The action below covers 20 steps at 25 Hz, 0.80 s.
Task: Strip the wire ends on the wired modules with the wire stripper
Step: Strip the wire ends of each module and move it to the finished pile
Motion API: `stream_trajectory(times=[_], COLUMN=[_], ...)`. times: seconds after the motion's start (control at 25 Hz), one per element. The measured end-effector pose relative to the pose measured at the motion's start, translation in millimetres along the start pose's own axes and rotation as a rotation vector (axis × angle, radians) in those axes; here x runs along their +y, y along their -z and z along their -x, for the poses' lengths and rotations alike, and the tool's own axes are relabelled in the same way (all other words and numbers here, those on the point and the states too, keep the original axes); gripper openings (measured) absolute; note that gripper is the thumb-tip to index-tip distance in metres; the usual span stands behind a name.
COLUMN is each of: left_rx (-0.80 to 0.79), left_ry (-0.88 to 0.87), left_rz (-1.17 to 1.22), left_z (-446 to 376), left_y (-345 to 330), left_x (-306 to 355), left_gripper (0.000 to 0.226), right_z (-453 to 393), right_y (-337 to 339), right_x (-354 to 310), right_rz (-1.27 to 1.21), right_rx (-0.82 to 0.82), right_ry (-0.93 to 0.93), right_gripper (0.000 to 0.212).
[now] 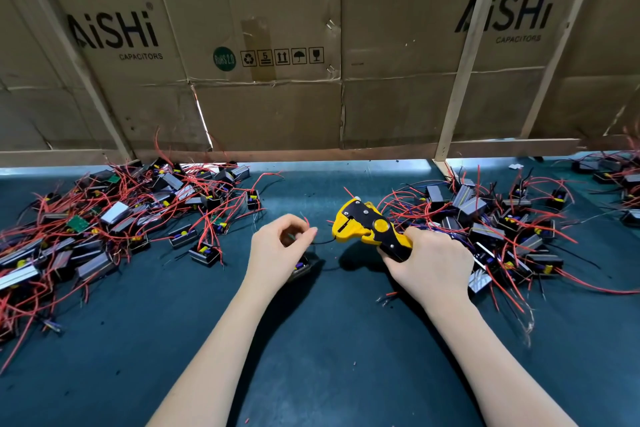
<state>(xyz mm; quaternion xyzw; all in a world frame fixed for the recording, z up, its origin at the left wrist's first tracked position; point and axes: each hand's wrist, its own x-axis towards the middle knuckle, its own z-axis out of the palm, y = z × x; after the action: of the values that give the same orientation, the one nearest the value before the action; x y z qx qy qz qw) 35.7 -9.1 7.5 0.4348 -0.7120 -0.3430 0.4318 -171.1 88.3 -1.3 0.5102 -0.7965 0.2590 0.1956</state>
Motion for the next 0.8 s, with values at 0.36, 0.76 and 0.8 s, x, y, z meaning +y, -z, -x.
stream_trajectory(times=[0.36, 0.76, 0.8], left_rx=[-0.146, -0.234, -0.226], left_ry=[0.064, -0.050, -0.048], left_rz=[0.070, 0.188, 0.180], left_z=[-2.9, -0.7, -0.7], left_y=[-1.9, -5.5, -5.9], left_x=[-1.2, 1.1, 1.3], left_gripper=[0.020, 0.008, 0.008], right_z=[-3.0, -3.8, -3.5], right_y=[-12.3, -10.4, -9.9], right_x=[7.8, 8.3, 8.1], right_rz=[0.028, 0.081, 0.070], right_rx=[0.161, 0.053, 0.043], right_ry=[-0.096, -0.042, -0.029], right_gripper=[0.058, 0.052, 0.051])
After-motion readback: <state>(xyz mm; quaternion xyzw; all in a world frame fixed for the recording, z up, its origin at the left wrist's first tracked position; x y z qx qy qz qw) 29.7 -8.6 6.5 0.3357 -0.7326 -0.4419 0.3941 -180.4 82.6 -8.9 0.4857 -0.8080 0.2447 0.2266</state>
